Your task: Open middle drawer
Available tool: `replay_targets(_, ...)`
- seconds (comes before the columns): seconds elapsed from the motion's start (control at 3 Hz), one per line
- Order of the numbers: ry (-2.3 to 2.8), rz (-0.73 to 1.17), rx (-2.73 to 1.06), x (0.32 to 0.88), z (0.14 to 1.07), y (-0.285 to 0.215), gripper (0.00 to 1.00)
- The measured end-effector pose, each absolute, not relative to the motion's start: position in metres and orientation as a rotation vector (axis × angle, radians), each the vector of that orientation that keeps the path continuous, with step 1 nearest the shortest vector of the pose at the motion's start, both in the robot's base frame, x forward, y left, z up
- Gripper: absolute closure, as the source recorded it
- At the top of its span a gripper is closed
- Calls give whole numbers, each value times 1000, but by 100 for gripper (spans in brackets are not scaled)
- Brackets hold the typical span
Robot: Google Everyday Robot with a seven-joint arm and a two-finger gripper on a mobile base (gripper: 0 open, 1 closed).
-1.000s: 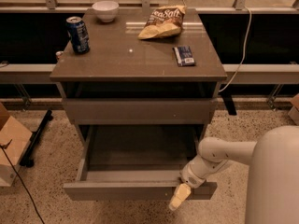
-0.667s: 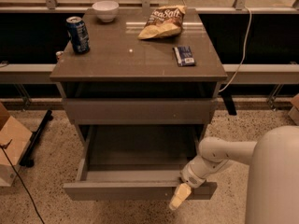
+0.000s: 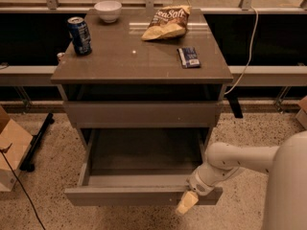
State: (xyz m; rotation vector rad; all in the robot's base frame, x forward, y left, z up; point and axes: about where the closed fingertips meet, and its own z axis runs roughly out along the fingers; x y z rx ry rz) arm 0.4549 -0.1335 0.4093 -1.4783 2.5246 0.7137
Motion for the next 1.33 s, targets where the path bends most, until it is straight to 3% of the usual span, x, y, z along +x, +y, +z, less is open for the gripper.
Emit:
replay_targets(0.33, 2555, 587, -1458, 427, 436, -143, 50)
replay_targets(1.0, 2570, 630, -1476, 408, 432, -141, 96)
replay_targets(1.33, 2582, 664, -1486, 397, 427, -140, 100)
